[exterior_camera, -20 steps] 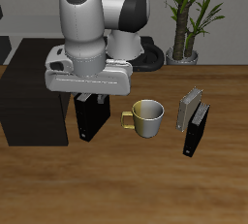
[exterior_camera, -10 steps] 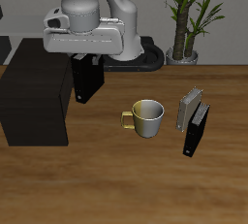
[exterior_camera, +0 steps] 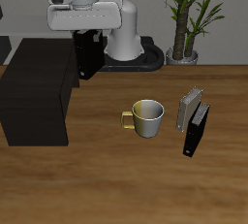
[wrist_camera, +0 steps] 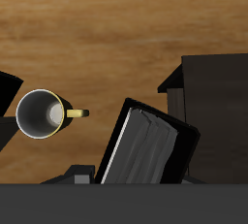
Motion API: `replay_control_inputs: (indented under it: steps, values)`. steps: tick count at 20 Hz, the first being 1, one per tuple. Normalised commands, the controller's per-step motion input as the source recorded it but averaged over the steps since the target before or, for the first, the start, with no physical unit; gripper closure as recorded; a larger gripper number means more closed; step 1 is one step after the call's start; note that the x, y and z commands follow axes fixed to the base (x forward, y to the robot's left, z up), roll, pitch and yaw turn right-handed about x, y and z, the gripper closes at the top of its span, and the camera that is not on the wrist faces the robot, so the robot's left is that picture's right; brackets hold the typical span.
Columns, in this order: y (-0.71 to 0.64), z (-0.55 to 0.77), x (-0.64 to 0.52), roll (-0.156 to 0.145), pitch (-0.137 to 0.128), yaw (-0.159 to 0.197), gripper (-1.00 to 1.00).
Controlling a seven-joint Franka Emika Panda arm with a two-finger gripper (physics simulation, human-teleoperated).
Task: Place the right black book upright on top of the shelf and place the white-yellow mug on top of the shelf
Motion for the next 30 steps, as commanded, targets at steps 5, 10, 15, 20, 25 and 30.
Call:
replay_control_inputs:
  steps: [5, 10, 15, 20, 25, 30]
  values:
    - [-0.08, 0.13, -0.65, 0.023, -0.059, 0.044, 1.0]
    - [-0.41, 0.02, -0.36, -0.038, 0.004, -0.008, 1.0]
    - [-0.26, -0.03, -0.3, 0.004, 0.028, -0.019, 1.0]
    - [-0.28, 0.02, -0.26, 0.006, 0.035, -0.025, 1.0]
    - [-0.36, 0.21, -0.34, -0.011, -0.01, -0.007, 1.0]
    - [-0.39, 0.17, -0.24, -0.027, -0.015, -0.01, 1.0]
